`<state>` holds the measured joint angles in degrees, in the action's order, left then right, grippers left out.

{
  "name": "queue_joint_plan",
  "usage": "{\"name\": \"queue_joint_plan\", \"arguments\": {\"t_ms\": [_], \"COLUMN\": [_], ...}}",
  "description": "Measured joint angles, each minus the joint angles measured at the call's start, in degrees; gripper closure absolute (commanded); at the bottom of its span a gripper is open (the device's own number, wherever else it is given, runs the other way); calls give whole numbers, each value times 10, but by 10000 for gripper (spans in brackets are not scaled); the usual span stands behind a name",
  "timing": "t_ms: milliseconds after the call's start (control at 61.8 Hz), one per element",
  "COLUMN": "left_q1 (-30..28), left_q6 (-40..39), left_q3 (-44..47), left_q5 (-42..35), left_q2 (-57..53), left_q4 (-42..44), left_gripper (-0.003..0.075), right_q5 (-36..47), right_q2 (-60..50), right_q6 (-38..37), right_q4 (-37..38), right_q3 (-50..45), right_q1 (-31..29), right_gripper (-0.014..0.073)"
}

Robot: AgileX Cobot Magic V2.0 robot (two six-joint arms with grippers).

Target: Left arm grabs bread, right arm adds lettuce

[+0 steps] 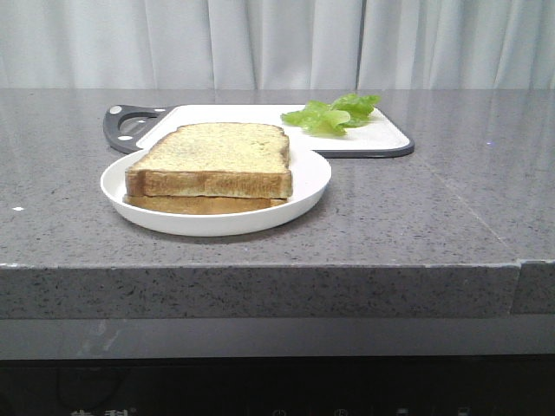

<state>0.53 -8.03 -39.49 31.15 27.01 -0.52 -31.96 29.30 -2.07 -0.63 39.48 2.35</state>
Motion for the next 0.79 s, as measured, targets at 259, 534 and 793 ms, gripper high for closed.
{"name": "queue_joint_plan", "arguments": {"t_ms": [259,534,793], "left_q1": [0,0,3], "left_q6": [0,12,118], "left_q3": [0,-1,-18], "left_q5": [34,56,83], "left_q2": [31,63,120], "left_q4": [0,-9,-133], "left_gripper": [672,225,228], "right_q5": [-22,-51,-62], "right_q2": [38,73,91], "right_q6": [0,0,0], "right_q4": [0,0,-28], "right_q3": [0,0,0], "right_q1": [0,0,0], "right_gripper": [676,195,155]}}
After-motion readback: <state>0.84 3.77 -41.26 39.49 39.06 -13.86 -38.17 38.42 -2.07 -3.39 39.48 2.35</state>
